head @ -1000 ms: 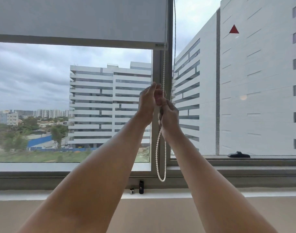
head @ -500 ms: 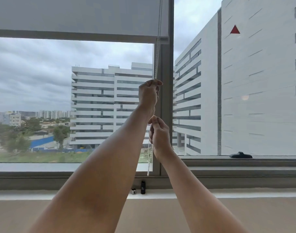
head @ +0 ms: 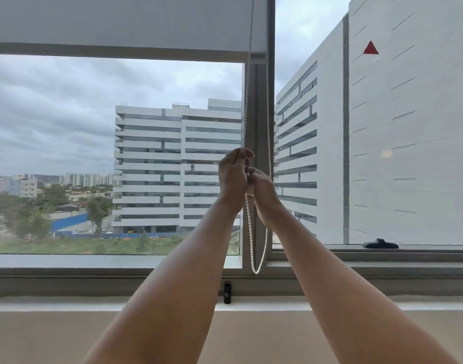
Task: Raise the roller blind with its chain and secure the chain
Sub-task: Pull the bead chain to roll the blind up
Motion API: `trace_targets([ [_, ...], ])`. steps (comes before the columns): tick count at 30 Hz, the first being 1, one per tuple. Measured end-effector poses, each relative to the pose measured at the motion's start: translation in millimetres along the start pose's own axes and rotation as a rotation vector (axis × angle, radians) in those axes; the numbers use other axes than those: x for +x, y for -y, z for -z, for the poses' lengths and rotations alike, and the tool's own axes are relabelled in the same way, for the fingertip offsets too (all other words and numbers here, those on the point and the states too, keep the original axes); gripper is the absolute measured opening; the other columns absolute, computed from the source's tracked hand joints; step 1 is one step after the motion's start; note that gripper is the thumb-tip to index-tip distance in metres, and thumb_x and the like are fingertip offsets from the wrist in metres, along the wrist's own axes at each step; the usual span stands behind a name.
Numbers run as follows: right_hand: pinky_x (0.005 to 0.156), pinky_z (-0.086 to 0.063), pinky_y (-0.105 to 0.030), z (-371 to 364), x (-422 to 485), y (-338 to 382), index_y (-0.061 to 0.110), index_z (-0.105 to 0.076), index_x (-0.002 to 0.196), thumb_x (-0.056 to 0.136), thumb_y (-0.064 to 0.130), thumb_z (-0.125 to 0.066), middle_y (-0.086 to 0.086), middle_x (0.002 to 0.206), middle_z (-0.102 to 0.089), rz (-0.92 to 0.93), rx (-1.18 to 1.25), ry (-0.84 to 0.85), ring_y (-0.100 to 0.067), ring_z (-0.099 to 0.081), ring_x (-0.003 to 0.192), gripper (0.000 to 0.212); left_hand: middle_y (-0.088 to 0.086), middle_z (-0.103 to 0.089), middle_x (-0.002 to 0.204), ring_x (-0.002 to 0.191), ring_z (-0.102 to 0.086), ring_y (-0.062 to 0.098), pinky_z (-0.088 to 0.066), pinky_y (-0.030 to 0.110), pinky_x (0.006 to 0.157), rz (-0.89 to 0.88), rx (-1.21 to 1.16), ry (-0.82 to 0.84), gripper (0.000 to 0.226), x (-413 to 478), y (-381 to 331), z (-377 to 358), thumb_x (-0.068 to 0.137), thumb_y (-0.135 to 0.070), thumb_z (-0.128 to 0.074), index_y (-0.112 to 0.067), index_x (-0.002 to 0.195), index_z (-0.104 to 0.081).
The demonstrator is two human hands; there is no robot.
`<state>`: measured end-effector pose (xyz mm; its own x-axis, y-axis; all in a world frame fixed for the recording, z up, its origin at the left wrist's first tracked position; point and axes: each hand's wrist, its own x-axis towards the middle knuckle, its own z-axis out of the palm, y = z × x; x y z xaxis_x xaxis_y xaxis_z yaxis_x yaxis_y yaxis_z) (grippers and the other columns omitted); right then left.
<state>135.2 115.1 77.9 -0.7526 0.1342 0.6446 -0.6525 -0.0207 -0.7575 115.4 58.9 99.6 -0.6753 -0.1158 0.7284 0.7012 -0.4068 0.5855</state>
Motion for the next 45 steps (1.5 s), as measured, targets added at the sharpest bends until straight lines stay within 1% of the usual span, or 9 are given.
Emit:
trace_targets([
  [4,0.068,-0.042,-0.026,6,8,15,0.008,-0.057,0.094,0.081,-0.006,-0.035,0.000,0.077,-0.058,0.023,0.011,-0.075,-0.009,-0.054,0.071,0.029,-0.011,-0.052,0.043,0.039,-0.039,0.000,-0.031,0.014,0.041,0.003,-0.015,0.060,0.036,-8,12,13,0.092,-0.001,-0.038,-0.014,0.066,-0.059],
  [7,0.077,-0.044,-0.029,4,17,34,0.011,-0.057,0.092,0.083,-0.005,-0.034,0.002,0.083,-0.062,0.062,0.081,-0.081,-0.010,-0.058,0.079,0.029,-0.013,-0.045,0.040,0.037,-0.033,0.000,-0.027,0.013,0.040,0.032,0.011,0.055,0.034,-21,26,21,0.094,-0.007,-0.040,-0.017,0.067,-0.059],
  [11,0.069,-0.042,-0.027,-4,27,52,0.017,-0.055,0.079,0.093,0.011,-0.038,0.000,0.081,-0.062,0.057,0.050,-0.037,-0.012,-0.059,0.075,0.022,-0.015,-0.042,0.039,0.036,-0.032,0.000,-0.026,0.010,0.038,0.104,-0.058,0.071,0.034,-44,48,23,0.095,-0.012,-0.042,-0.018,0.065,-0.057],
  [15,0.055,-0.042,-0.020,-6,29,53,0.014,-0.055,0.091,0.097,0.021,-0.041,0.001,0.075,-0.054,0.031,0.062,-0.033,-0.008,-0.052,0.060,0.017,-0.015,-0.040,0.041,0.037,-0.031,0.000,-0.026,0.012,0.039,0.151,-0.111,0.109,0.036,-65,64,24,0.095,-0.012,-0.042,-0.019,0.064,-0.059],
  [18,0.040,-0.027,-0.016,-5,25,41,0.017,-0.062,0.079,0.097,0.019,-0.042,0.003,0.058,-0.040,0.088,0.110,-0.112,-0.003,-0.033,0.040,0.027,-0.014,-0.041,0.040,0.037,-0.031,0.000,-0.028,0.011,0.040,0.161,-0.098,0.166,0.035,-72,67,25,0.096,-0.012,-0.041,-0.017,0.066,-0.058],
  [24,0.036,-0.023,-0.015,-9,19,36,0.019,-0.064,0.070,0.095,0.018,-0.045,0.011,0.047,-0.038,0.180,0.176,-0.117,-0.003,-0.029,0.040,0.031,-0.012,-0.040,0.044,0.042,-0.033,0.003,-0.029,0.015,0.043,0.212,-0.055,0.324,0.041,-61,57,30,0.096,-0.009,-0.038,-0.019,0.064,-0.060],
  [35,0.034,-0.025,-0.015,2,0,4,0.019,-0.063,0.071,0.096,0.012,-0.042,0.008,0.048,-0.044,0.175,0.131,-0.087,-0.002,-0.031,0.036,0.033,0.005,-0.061,0.086,0.088,-0.056,0.018,-0.045,0.030,0.084,0.154,-0.177,0.255,0.031,6,-21,16,0.093,-0.014,-0.026,-0.010,0.089,-0.057],
  [40,0.035,-0.023,-0.015,-5,-19,-18,0.021,-0.063,0.070,0.096,0.016,-0.042,0.014,0.041,-0.038,0.092,0.130,-0.060,-0.001,-0.027,0.036,0.034,0.008,-0.059,0.082,0.078,-0.058,0.018,-0.045,0.026,0.076,0.191,-0.071,0.236,0.021,27,-47,-10,0.097,-0.018,-0.034,-0.012,0.085,-0.050],
  [45,0.037,-0.022,-0.016,-8,-39,-38,0.020,-0.062,0.073,0.097,0.018,-0.041,0.014,0.042,-0.035,0.069,0.109,-0.022,-0.002,-0.025,0.039,0.032,-0.002,-0.049,0.053,0.043,-0.042,0.008,-0.031,0.020,0.046,0.181,0.096,0.150,0.029,30,-52,-18,0.097,-0.024,-0.040,-0.011,0.080,-0.060],
])
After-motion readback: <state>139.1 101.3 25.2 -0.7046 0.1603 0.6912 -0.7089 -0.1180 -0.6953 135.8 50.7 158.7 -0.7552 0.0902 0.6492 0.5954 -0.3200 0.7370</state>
